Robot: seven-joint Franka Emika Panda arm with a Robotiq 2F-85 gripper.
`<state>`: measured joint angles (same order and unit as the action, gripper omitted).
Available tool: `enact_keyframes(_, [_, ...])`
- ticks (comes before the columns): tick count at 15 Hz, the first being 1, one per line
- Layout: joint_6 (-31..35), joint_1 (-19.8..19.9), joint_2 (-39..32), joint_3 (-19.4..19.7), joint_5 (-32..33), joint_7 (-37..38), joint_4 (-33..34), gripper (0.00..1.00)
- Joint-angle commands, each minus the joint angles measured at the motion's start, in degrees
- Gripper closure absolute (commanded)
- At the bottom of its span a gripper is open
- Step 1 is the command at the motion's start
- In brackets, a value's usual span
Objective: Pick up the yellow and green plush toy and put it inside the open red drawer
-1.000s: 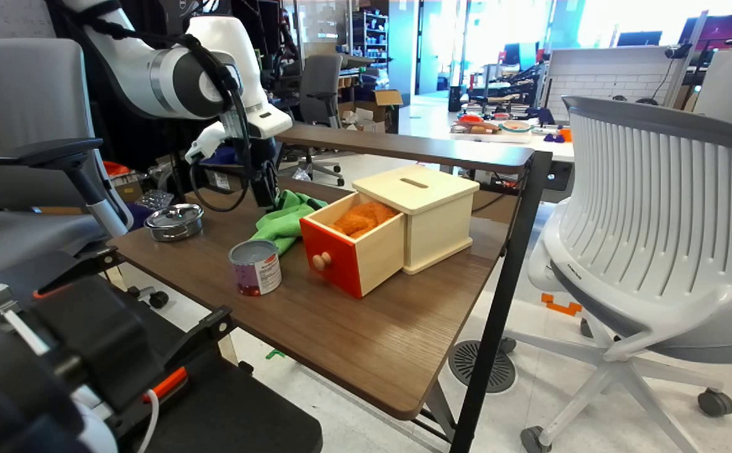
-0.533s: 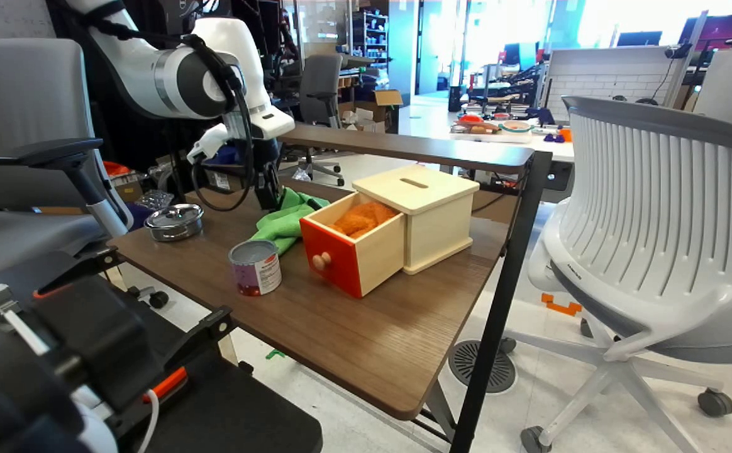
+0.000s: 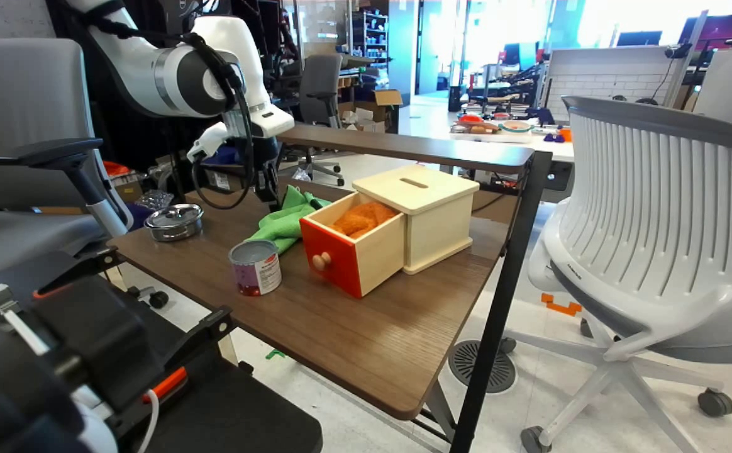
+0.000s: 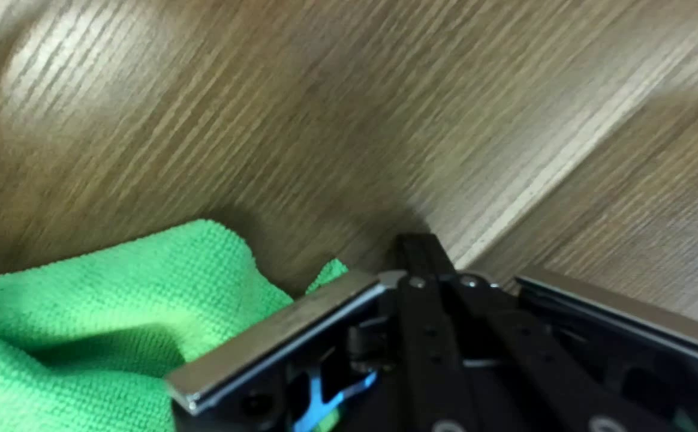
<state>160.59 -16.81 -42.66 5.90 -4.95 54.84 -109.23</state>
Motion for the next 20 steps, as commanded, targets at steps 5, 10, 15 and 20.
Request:
enact_keyframes(5, [-0.5,-2.0,4.4,0.7,0.2,-0.5,-1.0,0.37])
enact_keyframes(10, [-0.8,-1.2,4.5,1.2,0.4,-0.8,0.7,0.01])
enact_keyframes(15, [-0.3,-1.8,2.5,1.7,1.7,-2.5,2.3,0.0])
enact_keyframes(20, [0.1,-1.9,0.8,1.7,2.0,-3.8,4.4,0.0])
